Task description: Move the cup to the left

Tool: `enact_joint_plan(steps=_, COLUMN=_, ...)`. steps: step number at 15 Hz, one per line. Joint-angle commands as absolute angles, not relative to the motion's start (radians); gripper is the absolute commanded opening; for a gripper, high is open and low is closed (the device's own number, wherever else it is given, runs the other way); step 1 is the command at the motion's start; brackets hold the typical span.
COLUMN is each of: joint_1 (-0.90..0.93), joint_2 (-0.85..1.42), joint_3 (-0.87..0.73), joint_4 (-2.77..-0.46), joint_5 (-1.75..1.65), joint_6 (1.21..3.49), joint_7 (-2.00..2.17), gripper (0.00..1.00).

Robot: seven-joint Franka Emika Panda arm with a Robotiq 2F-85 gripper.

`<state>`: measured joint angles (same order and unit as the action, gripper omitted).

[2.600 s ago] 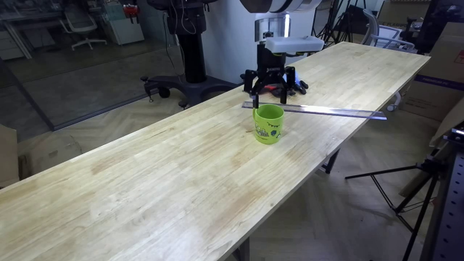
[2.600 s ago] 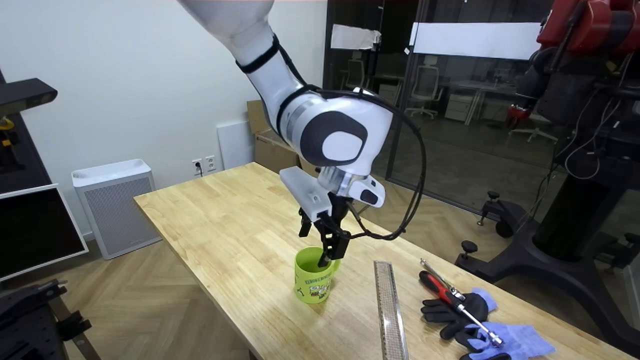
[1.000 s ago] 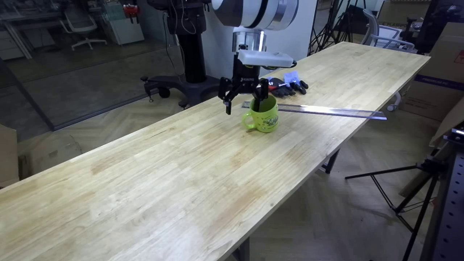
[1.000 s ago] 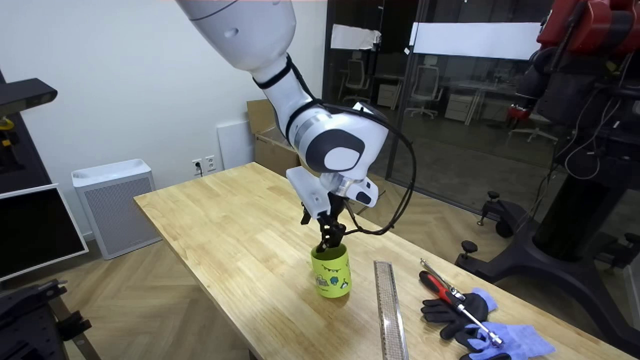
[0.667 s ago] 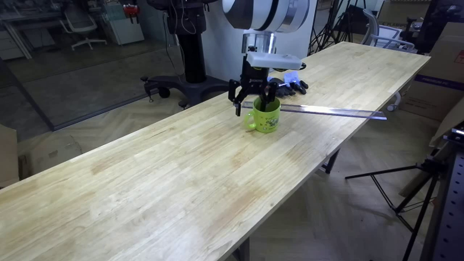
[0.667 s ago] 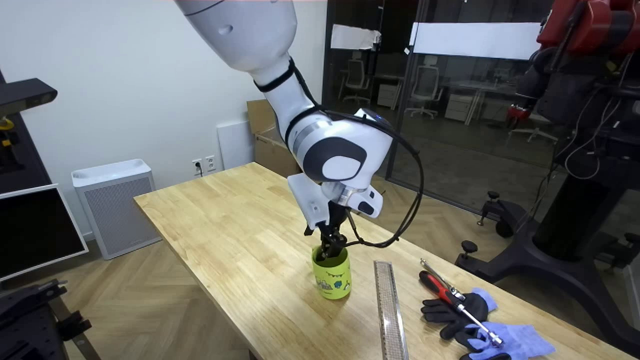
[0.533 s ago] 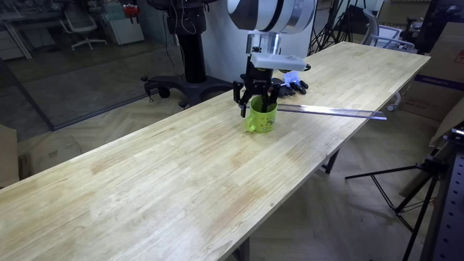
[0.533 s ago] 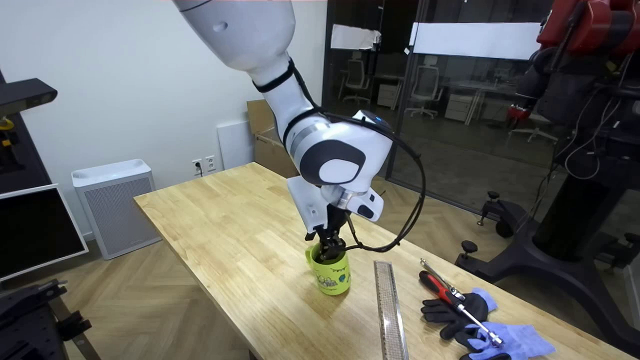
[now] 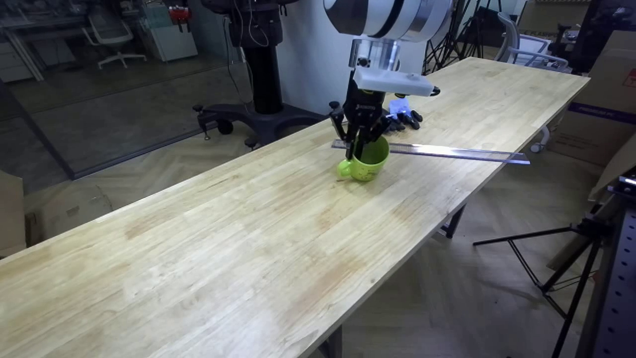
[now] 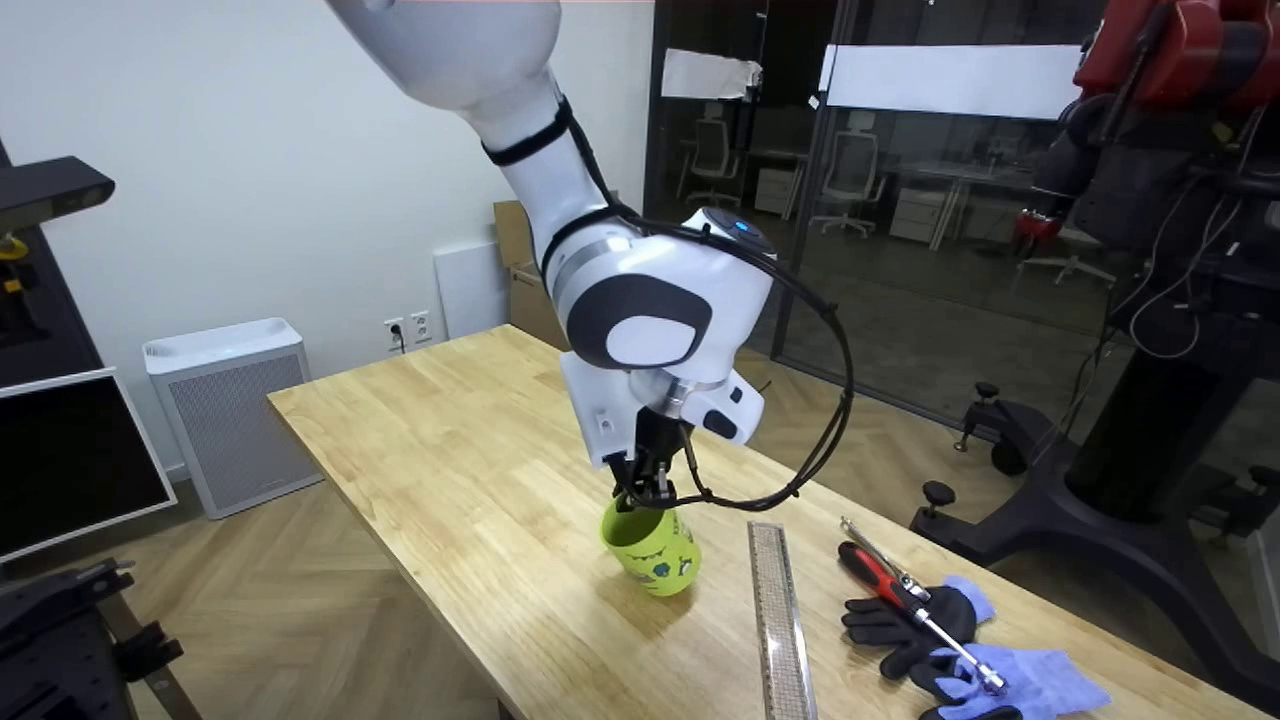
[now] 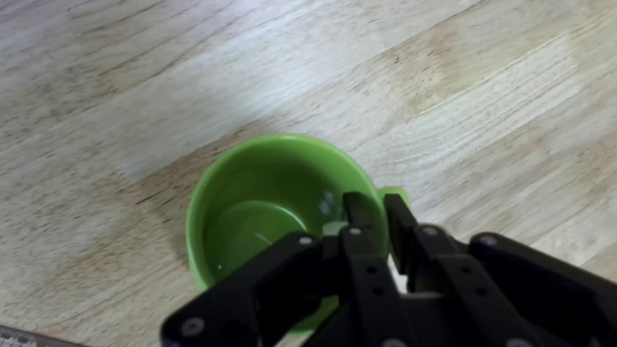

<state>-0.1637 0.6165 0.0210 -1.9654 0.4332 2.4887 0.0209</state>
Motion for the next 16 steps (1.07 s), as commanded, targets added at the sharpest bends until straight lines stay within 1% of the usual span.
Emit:
enact_joint_plan(steps=1, joint_1=-0.162, joint_2=0.559, joint_3=0.020, joint_4=-2.020, joint_5=0.439, joint_6=2.496, joint_7=0.054, gripper=0.01)
enact_joint_plan(steps=2, joint_1=-0.165, joint_2=0.555, joint_3=0.022, joint_4=-2.022, joint_5=0.439, joint_6=2.492, joint_7=0.049, gripper=0.03)
enact_joint_plan(steps=5, joint_1=-0.217, joint_2=0.558, joint_3=0.072, joint_4=-1.991, joint_5=0.490, joint_6=2.430, joint_7=-0.039, gripper=0.02)
enact_joint_plan(steps=7, joint_1=-0.273, joint_2=0.566, joint_3=0.130, joint_4=-1.959, joint_5=0.572, joint_6=2.363, joint_7=-0.148, gripper=0.02)
enact_joint_plan(steps=10, joint_1=-0.308, joint_2=0.589, joint_3=0.159, joint_4=-1.901, joint_5=0.669, joint_6=2.207, joint_7=-0.248, gripper=0.02)
enact_joint_plan(steps=14, joint_1=-0.272, joint_2=0.643, joint_3=0.090, joint_4=-1.806, joint_5=0.678, joint_6=1.979, joint_7=-0.172, gripper=0.02)
enact_joint_plan(steps=16, joint_1=-0.244, joint_2=0.670, joint_3=0.051, joint_4=-1.776, joint_5=0.664, joint_6=1.947, joint_7=-0.088, gripper=0.02)
